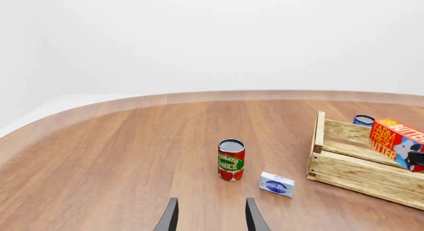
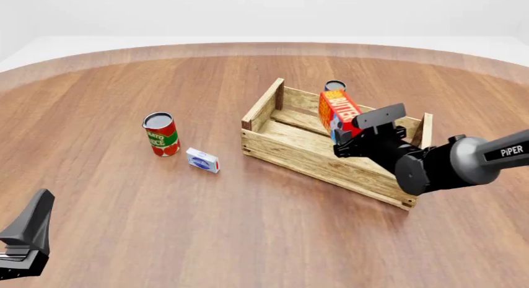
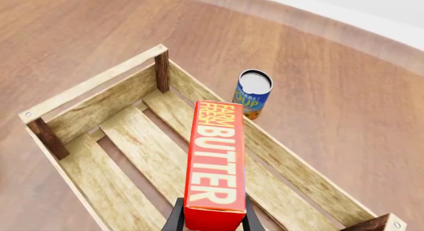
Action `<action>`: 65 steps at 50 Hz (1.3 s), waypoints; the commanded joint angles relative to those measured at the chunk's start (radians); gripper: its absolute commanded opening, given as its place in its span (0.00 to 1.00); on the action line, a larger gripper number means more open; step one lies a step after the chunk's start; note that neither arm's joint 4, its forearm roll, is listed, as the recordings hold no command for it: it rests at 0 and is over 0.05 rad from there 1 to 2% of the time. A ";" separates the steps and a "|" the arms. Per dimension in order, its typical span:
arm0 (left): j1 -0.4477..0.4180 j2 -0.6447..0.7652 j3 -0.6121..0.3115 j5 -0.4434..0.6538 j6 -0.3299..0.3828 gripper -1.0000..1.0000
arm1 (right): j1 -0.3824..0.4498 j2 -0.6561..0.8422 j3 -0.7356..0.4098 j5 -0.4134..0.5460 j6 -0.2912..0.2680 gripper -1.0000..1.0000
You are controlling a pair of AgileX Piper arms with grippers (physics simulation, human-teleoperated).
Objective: Pick up the butter and put it in the tray.
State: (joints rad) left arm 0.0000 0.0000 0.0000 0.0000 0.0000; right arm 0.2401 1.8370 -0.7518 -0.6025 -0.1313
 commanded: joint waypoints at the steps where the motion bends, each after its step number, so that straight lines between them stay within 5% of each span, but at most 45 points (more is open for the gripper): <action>1: 0.000 0.000 0.000 0.000 0.000 1.00 | 0.000 0.006 -0.018 -0.012 0.019 0.00; 27: 0.000 0.000 0.000 0.000 0.000 1.00 | 0.001 0.040 -0.038 -0.012 0.016 0.00; 28: 0.000 0.000 0.000 0.000 0.000 1.00 | -0.002 0.040 -0.039 -0.011 0.013 1.00; 65: 0.000 0.000 0.000 0.000 0.000 1.00 | -0.008 -0.018 -0.015 0.007 0.013 1.00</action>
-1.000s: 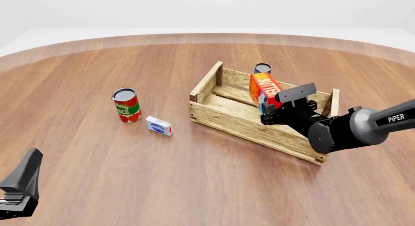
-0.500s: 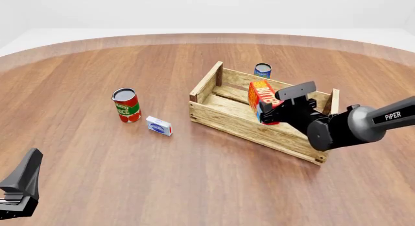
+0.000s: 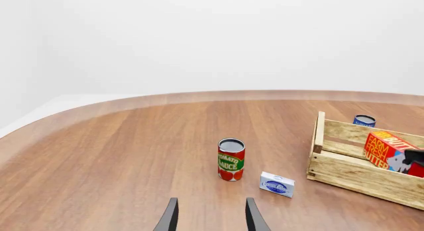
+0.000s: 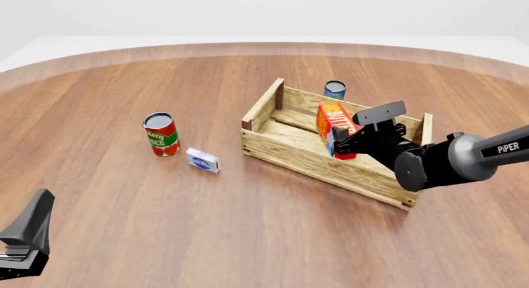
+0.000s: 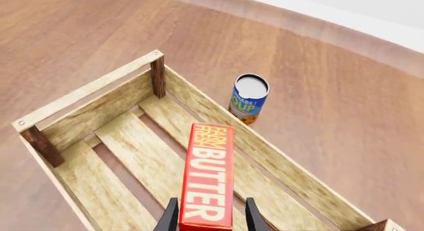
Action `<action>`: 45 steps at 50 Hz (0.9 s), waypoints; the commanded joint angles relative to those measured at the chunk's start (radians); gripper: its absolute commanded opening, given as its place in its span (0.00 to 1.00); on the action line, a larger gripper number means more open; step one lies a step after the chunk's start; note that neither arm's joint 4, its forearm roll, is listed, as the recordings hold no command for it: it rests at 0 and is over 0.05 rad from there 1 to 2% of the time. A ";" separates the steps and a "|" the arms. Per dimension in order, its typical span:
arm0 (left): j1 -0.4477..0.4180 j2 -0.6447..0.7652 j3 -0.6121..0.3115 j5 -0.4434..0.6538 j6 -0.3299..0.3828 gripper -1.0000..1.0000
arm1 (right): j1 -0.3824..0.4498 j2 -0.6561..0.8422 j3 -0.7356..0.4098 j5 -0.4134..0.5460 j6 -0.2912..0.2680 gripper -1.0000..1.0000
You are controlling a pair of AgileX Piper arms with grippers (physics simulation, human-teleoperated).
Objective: Pick up the butter and put it in the tray.
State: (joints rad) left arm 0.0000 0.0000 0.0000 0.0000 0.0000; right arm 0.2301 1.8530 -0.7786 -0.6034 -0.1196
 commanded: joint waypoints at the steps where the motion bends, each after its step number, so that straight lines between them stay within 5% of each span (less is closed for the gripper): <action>1: 0.000 0.000 0.000 0.000 0.000 1.00 | 0.002 -0.038 0.013 0.009 0.001 1.00; 45: 0.000 0.000 0.000 0.000 0.000 1.00 | 0.016 -0.278 0.115 0.037 0.019 1.00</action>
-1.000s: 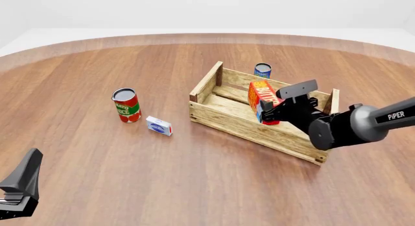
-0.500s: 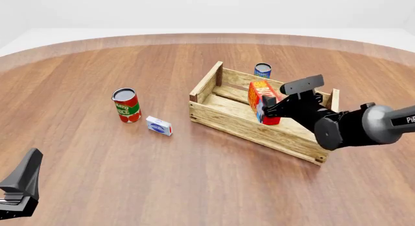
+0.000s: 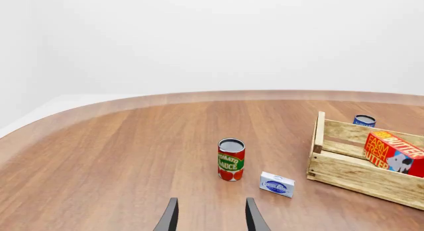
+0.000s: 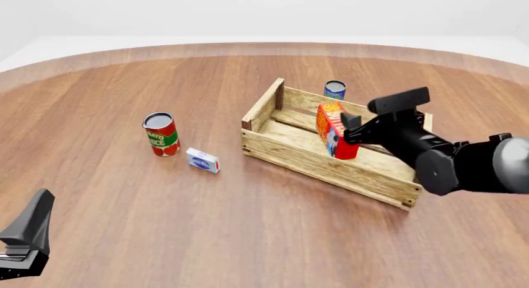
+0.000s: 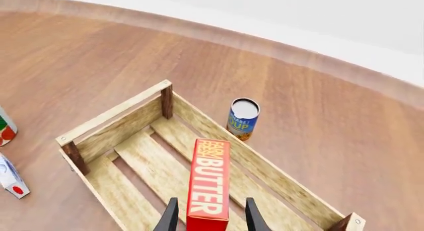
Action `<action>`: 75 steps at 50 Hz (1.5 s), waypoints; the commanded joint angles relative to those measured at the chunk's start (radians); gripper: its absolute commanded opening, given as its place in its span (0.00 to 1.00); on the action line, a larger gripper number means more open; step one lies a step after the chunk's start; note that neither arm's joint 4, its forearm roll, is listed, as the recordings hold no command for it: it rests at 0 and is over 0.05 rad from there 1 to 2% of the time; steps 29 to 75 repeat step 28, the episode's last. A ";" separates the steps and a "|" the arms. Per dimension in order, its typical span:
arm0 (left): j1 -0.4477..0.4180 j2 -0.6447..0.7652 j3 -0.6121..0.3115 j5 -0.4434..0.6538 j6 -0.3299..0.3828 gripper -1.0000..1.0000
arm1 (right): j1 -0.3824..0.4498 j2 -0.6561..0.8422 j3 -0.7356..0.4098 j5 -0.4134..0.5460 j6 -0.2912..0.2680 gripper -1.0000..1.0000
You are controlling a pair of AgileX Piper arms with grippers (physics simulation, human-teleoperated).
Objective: Pick up the butter and put it in the tray.
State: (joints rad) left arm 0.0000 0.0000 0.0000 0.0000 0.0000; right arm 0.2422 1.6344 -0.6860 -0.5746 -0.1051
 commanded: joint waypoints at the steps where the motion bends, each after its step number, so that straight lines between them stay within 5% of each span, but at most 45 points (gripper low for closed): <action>1: 0.000 0.000 0.000 0.000 0.000 1.00 | 0.005 -0.072 0.024 0.011 0.007 1.00; 28: 0.000 0.000 0.000 0.000 0.000 1.00 | -0.015 -0.227 0.080 0.039 0.027 1.00; 75: 0.000 0.000 0.000 0.000 0.000 1.00 | -0.015 -0.227 0.080 0.039 0.027 1.00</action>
